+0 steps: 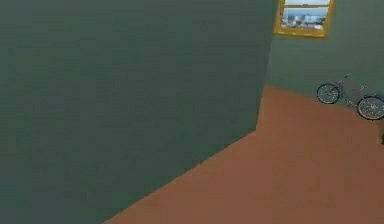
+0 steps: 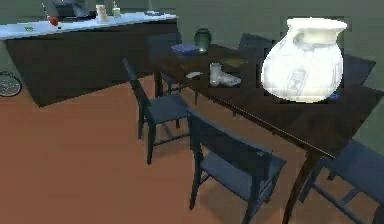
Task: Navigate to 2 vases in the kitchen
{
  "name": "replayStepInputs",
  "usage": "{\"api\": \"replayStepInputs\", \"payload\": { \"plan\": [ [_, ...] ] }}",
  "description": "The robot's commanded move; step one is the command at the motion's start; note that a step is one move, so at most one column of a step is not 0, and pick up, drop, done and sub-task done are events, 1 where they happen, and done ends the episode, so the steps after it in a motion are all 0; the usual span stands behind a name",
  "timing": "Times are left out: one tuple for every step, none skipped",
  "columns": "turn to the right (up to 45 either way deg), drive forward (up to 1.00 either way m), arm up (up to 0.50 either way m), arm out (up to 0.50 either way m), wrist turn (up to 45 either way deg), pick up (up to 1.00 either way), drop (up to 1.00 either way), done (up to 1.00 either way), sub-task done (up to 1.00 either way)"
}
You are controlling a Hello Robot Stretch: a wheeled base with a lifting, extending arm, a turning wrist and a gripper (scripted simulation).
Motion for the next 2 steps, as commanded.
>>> {"api": "replayStepInputs", "payload": {
  "plan": [
    [45.0, 0.0, 0.0, 0.0, 0.0, 0.0, 0.0, 0.0, 0.0],
    [3.0, 0.0, 0.0, 0.0, 0.0, 0.0, 0.0, 0.0, 0.0]
  ]
}}
